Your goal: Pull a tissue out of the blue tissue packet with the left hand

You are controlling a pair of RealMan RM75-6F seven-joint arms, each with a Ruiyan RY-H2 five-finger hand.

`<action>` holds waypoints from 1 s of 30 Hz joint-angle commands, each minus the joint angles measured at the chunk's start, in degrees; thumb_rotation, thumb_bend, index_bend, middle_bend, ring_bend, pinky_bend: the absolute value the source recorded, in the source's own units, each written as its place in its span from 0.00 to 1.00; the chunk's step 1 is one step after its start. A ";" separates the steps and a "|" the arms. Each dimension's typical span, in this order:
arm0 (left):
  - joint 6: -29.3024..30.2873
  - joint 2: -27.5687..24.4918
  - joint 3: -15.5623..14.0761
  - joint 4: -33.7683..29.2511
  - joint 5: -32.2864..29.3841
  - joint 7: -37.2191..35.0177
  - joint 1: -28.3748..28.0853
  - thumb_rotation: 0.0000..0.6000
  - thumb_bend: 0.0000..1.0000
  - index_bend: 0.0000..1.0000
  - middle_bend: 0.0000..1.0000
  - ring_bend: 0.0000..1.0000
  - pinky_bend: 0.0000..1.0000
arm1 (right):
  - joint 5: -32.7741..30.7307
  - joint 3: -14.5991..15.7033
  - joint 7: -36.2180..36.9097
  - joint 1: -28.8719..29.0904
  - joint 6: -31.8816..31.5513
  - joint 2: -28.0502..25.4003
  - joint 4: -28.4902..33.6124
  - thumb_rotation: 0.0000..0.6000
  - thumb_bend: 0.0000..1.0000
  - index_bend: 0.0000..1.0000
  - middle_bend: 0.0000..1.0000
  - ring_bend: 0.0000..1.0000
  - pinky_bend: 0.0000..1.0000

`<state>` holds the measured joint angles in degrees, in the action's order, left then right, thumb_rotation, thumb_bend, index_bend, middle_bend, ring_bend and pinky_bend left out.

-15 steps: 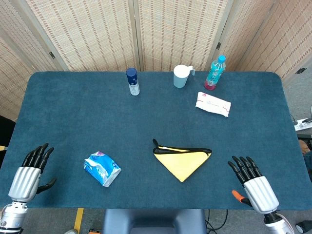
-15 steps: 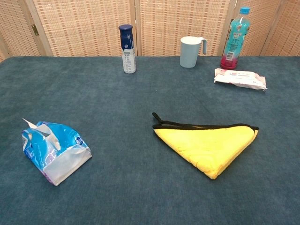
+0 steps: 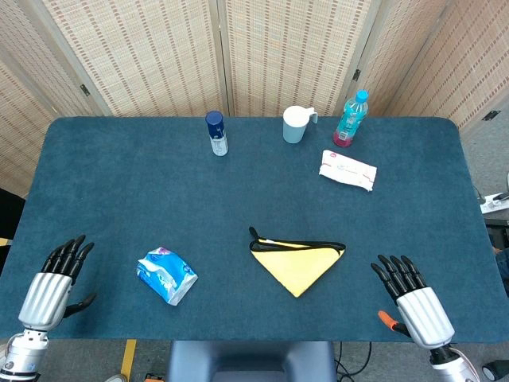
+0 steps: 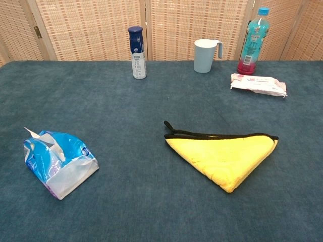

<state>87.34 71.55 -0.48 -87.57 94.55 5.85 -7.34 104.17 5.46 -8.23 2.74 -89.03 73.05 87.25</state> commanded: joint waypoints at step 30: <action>-16.75 7.16 1.98 -3.01 -1.21 12.65 -12.13 1.00 0.42 0.38 0.00 0.00 0.20 | -1.18 -0.50 1.33 0.93 1.17 -0.37 0.56 1.00 0.11 0.00 0.00 0.00 0.00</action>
<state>70.61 78.70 1.45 -90.56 93.35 18.48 -19.45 102.99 4.97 -6.91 3.67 -87.85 72.68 87.81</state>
